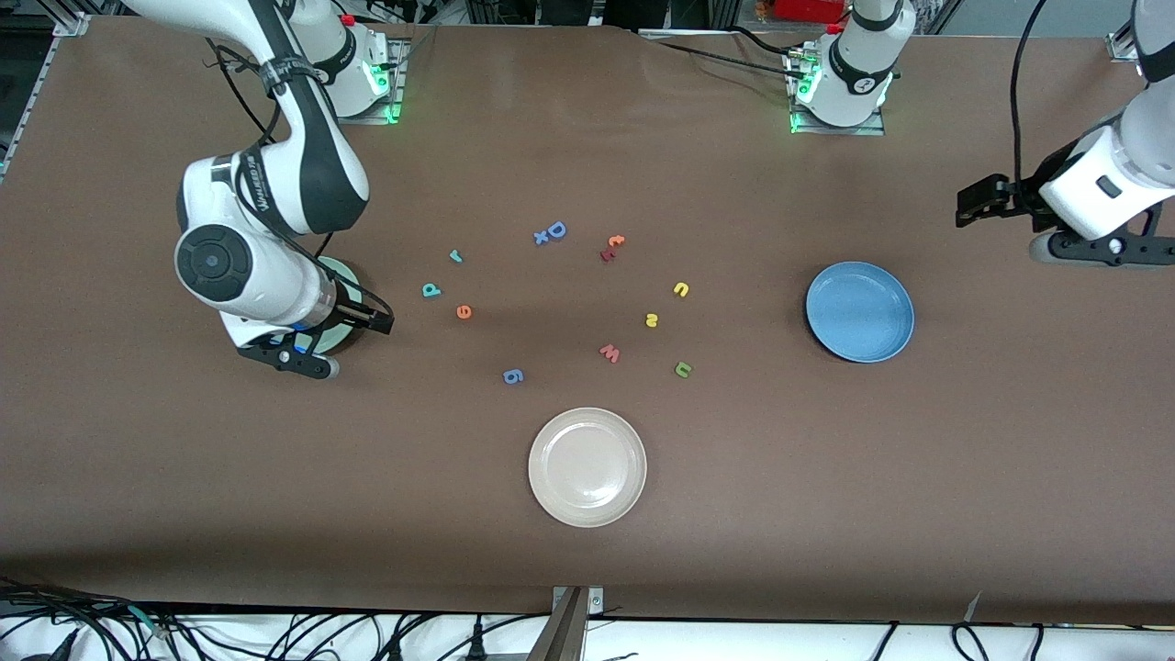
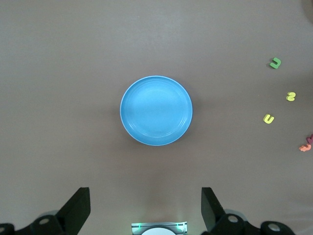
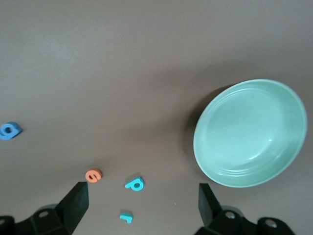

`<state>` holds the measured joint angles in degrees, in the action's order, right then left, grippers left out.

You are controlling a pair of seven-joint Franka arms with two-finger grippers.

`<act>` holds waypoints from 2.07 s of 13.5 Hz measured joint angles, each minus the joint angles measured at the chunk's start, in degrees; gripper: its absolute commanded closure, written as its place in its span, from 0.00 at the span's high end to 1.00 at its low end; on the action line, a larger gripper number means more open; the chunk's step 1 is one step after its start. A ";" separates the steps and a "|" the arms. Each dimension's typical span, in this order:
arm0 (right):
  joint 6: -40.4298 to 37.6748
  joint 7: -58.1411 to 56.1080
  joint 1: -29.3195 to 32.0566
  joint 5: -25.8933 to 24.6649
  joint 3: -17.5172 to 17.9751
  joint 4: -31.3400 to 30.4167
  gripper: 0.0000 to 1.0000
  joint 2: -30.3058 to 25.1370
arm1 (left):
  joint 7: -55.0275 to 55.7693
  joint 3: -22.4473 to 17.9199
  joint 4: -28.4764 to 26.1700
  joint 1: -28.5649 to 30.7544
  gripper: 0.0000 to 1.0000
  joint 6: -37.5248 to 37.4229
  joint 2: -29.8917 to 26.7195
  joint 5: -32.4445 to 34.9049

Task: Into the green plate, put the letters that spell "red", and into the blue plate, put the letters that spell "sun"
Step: 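Reach the right gripper toward the teal letters beside the green plate, then lower the right gripper onto a teal letter while the left gripper reaches letters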

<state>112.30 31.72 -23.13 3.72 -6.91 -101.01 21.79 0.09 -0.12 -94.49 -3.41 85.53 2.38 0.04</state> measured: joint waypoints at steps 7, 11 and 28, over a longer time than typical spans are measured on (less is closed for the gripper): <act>16.86 6.67 -0.38 0.03 4.55 -14.42 0.99 -0.10 | 5.61 4.47 -3.06 -0.40 1.00 6.93 4.58 -1.56; 22.90 12.17 -0.36 0.08 5.76 -19.67 0.99 -0.08 | 12.38 9.29 -11.36 -0.40 1.00 19.19 5.01 -3.04; 29.74 25.10 -0.38 0.10 8.46 -24.68 0.66 2.76 | 38.02 19.76 -10.63 -12.57 1.00 54.05 32.11 7.34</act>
<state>142.04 56.82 -23.51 3.82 1.55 -125.69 24.55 38.11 19.64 -105.12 -15.99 139.59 34.49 7.38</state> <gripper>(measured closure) 0.339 0.000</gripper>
